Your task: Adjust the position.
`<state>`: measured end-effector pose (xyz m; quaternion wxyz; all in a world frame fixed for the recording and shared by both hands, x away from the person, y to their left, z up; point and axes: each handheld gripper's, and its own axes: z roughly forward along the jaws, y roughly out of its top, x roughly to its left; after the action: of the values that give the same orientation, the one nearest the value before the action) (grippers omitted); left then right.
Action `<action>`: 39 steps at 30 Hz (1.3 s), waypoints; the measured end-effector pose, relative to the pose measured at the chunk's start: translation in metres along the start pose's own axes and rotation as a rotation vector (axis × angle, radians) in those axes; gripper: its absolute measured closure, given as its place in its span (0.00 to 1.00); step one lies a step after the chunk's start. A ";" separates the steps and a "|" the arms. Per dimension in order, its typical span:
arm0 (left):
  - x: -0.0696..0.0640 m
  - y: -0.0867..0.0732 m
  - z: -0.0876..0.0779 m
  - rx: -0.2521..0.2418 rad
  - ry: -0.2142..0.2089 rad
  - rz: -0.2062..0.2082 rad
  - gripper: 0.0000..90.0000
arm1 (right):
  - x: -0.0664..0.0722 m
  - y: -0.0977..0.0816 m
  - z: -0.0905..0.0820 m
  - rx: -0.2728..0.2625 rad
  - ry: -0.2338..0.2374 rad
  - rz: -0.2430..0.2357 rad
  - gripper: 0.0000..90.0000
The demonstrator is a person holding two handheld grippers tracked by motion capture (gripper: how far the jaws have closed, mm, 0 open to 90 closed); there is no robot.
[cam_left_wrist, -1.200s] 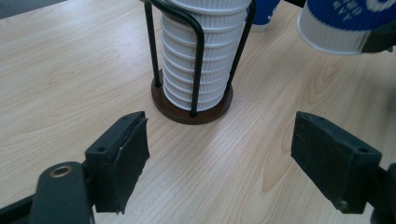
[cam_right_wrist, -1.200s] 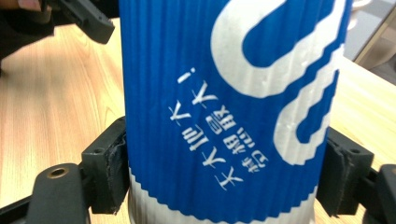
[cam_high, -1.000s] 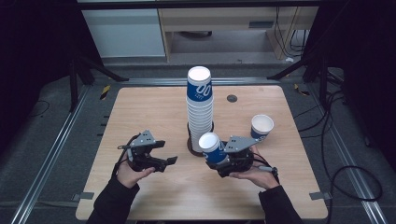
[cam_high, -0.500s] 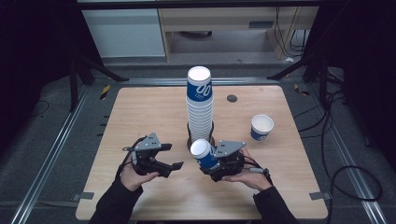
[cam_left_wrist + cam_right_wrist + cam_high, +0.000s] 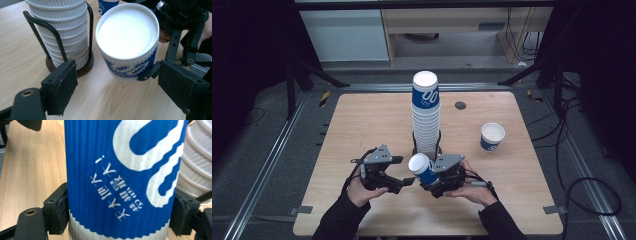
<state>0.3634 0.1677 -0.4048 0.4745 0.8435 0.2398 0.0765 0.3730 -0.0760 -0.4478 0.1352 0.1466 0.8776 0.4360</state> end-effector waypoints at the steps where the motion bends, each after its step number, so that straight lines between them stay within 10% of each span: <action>1: 0.000 0.000 0.001 -0.001 -0.002 -0.001 0.17 | 0.001 0.000 0.001 0.003 0.002 0.000 0.22; 39: -0.004 0.001 0.015 0.011 -0.059 -0.021 0.29 | 0.012 0.005 0.016 0.008 0.033 -0.050 0.20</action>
<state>0.3655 0.1537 -0.4121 0.4774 0.8455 0.2349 0.0453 0.3682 -0.0570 -0.4542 0.1312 0.1179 0.8849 0.4312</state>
